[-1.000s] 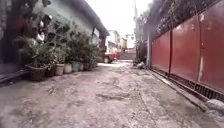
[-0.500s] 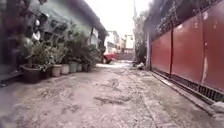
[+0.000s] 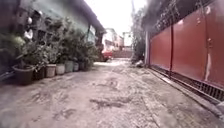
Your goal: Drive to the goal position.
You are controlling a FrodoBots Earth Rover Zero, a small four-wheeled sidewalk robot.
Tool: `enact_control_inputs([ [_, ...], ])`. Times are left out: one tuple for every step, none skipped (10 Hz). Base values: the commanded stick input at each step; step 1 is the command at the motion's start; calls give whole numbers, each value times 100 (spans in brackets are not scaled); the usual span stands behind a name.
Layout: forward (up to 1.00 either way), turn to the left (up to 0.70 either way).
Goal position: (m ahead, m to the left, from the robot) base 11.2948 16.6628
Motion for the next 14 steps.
enact_control_inputs([
  [30, -27],
  [19, -17],
  [1, -1],
  [19, 0],
  [30, 0],
  [30, 0],
  [30, 0],
  [30, 0],
  [30, 0],
  [30, 0],
  [30, 0],
  [30, 0],
  [30, 0],
  [30, 0],
])
